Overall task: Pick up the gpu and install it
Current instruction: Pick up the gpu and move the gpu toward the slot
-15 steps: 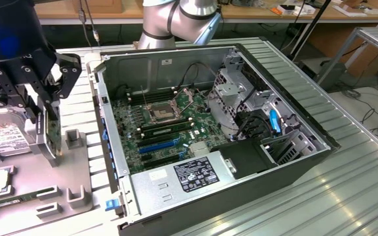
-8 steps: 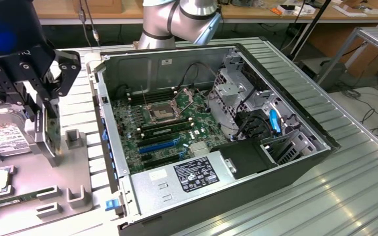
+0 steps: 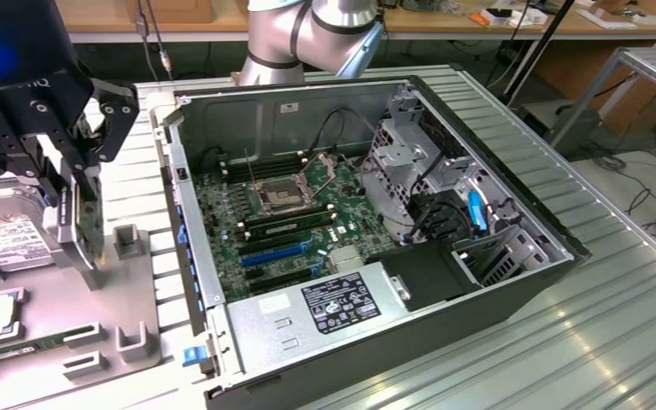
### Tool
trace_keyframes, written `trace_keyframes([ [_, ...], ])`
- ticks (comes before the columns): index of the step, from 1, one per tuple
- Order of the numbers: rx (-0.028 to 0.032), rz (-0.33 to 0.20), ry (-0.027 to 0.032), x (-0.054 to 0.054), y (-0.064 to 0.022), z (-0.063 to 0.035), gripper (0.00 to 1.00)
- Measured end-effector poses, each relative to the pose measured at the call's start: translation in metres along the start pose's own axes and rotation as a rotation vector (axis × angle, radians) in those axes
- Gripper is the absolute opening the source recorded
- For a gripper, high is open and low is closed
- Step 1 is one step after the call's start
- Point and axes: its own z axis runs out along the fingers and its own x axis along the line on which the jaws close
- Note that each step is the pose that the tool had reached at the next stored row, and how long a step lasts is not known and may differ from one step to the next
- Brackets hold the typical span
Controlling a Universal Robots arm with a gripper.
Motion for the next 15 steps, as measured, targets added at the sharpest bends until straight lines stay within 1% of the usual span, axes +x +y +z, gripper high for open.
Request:
trace_keyframes([
  [4, 0.0, 0.0, 0.0, 0.0, 0.0001, -0.0021, 0.27],
  [7, -0.0001, 0.0, 0.0, 0.0, 0.0002, -0.006, 0.27],
  [15, -0.0001, 0.0, 0.0, 0.0, 0.0005, -0.0122, 0.27],
])
